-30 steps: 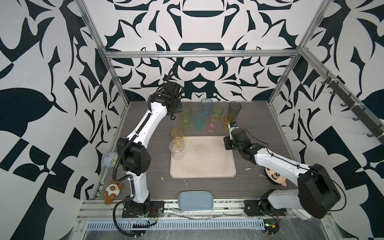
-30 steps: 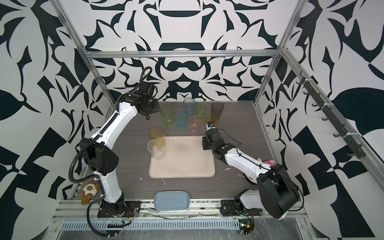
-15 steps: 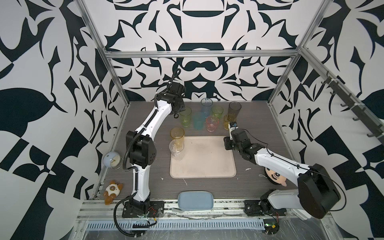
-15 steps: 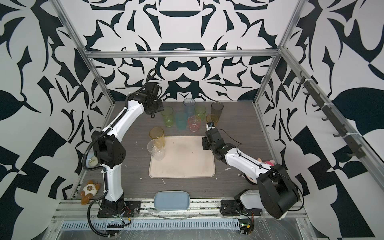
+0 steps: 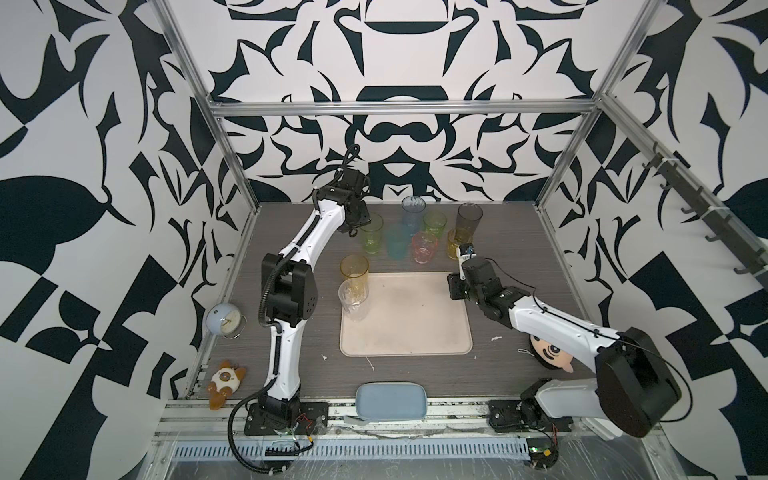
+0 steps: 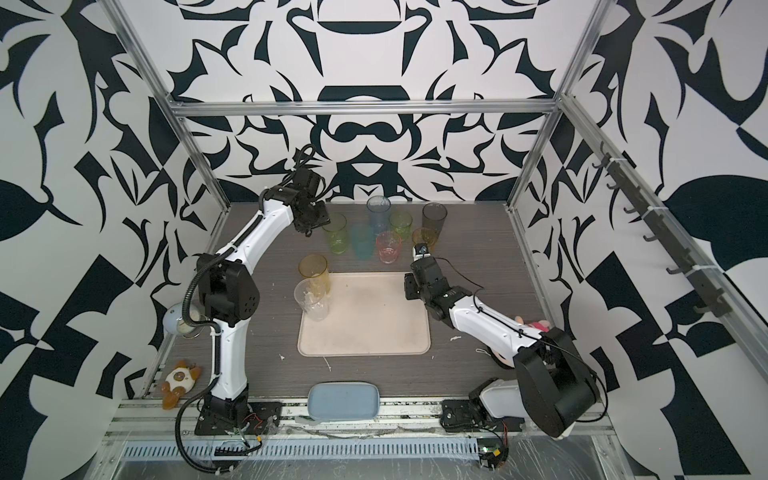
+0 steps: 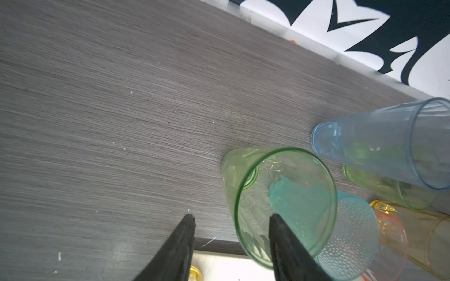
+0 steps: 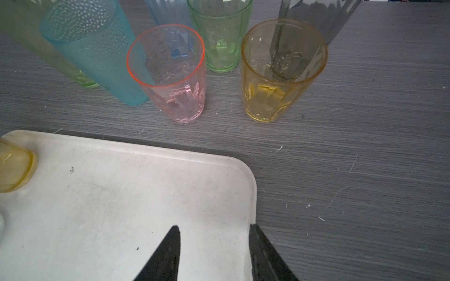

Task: Place the glasses into the tray
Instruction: Pick up the glass from the top-center of the table.

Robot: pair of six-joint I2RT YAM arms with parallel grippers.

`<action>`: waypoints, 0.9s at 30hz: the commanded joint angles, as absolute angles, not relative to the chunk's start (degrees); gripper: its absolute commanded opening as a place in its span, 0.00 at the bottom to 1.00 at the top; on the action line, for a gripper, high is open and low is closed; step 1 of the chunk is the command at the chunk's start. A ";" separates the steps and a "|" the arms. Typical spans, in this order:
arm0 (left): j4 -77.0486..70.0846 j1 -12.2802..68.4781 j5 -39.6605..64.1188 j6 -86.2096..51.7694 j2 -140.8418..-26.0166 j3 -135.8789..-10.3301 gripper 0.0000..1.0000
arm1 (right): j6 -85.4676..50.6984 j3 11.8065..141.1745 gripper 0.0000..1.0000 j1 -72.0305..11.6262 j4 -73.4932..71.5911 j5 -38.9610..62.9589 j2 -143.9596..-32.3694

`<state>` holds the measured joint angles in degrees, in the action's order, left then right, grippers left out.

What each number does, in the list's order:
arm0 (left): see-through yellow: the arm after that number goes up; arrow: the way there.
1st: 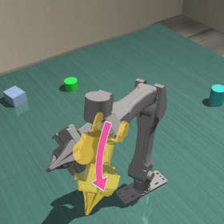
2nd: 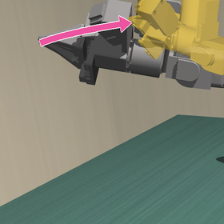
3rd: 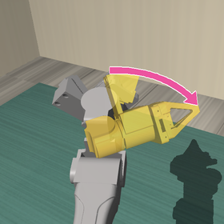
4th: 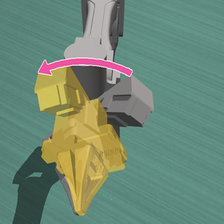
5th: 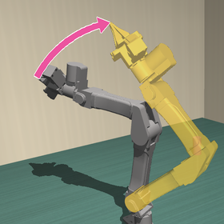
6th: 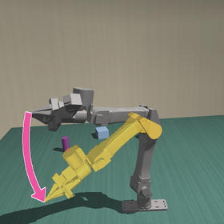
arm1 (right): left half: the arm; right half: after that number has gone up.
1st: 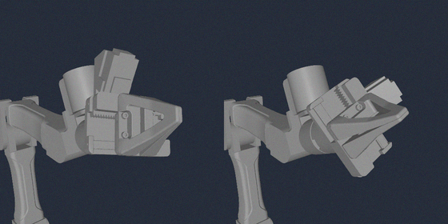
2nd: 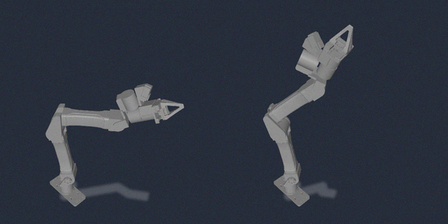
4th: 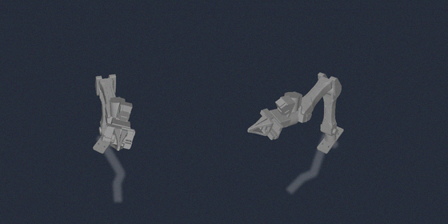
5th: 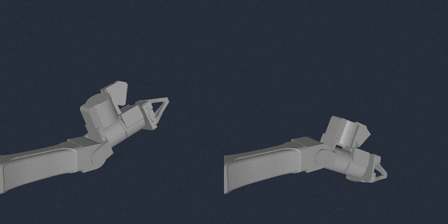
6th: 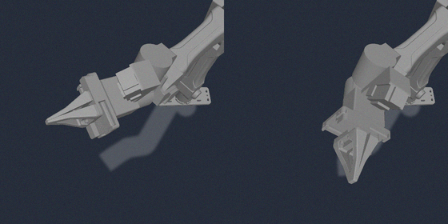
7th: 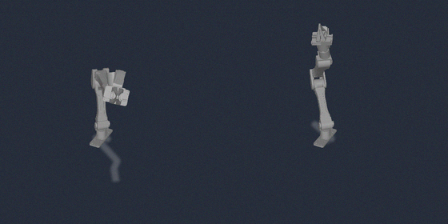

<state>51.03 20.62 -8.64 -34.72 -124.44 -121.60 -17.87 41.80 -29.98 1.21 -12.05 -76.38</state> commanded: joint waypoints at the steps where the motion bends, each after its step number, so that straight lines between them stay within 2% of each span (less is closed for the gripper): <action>1: 51.83 20.35 -7.13 -35.60 -126.18 -123.65 0.51 | -17.61 41.42 0.49 -30.10 -0.43 -12.57 -75.15; 3: 51.86 20.27 -6.79 -35.57 -126.71 -123.90 0.49 | -17.70 41.57 0.49 -30.14 -0.45 -12.55 -75.23; 10: 53.02 19.82 -6.14 -35.16 -128.93 -125.30 0.31 | -17.72 41.69 0.49 -30.10 -0.24 -12.31 -75.49; 14: 52.90 19.57 -5.89 -34.77 -129.28 -125.55 0.26 | -17.68 41.66 0.49 -30.09 -0.24 -12.55 -75.40; 27: 53.39 18.94 -4.89 -34.01 -130.34 -125.77 0.20 | -17.70 42.01 0.49 -30.08 -0.19 -12.25 -76.33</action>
